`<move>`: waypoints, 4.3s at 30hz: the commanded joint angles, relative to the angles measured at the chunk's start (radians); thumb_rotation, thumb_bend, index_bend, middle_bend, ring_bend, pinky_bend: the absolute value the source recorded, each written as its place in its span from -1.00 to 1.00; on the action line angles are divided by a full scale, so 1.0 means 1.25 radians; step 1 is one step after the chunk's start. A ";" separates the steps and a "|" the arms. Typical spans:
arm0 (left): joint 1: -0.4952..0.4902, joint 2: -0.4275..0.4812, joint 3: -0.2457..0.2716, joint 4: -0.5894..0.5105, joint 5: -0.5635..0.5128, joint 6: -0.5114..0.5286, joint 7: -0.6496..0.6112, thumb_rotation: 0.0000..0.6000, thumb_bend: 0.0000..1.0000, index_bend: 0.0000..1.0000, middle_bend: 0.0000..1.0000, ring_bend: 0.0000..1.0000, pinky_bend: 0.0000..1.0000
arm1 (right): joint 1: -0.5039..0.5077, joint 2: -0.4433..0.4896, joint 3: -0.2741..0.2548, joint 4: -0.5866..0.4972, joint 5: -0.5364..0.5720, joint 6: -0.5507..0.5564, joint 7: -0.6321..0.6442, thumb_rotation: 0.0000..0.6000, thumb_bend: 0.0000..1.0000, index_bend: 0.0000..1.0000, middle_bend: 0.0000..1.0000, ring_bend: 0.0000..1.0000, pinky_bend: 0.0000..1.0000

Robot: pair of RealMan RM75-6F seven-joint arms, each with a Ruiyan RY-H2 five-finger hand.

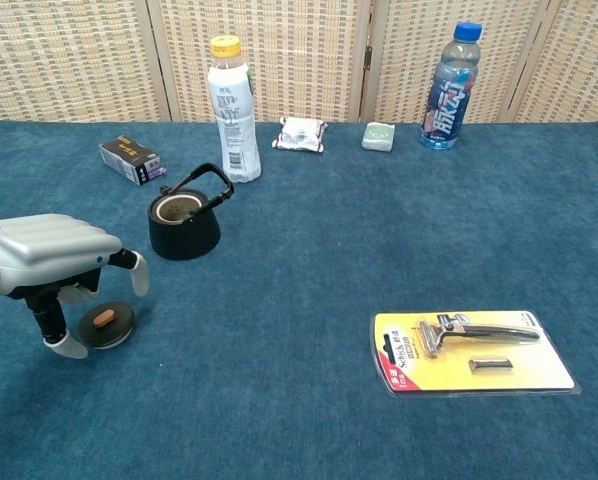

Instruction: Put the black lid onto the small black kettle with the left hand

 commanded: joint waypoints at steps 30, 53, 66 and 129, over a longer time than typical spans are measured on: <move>-0.037 -0.027 0.013 0.041 -0.049 0.001 -0.010 1.00 -0.89 -0.28 1.00 0.93 1.00 | 0.004 0.004 0.001 0.001 0.003 -0.014 0.009 1.00 -0.83 -0.47 -0.41 -0.46 -0.22; -0.041 -0.031 0.021 0.050 -0.051 0.004 -0.028 1.00 -0.85 -0.16 1.00 0.93 1.00 | 0.007 0.005 0.001 0.000 0.004 -0.021 0.008 1.00 -0.83 -0.47 -0.41 -0.46 -0.22; -0.041 -0.031 0.024 0.054 -0.048 0.005 -0.037 1.00 -0.73 -0.11 1.00 0.93 1.00 | 0.008 0.004 0.001 -0.001 0.004 -0.022 0.006 1.00 -0.83 -0.47 -0.41 -0.46 -0.22; -0.184 0.104 -0.086 -0.054 -0.228 0.052 0.132 1.00 -0.73 -0.10 1.00 0.93 1.00 | -0.008 0.019 0.005 0.002 0.002 0.005 0.040 1.00 -0.83 -0.47 -0.41 -0.46 -0.22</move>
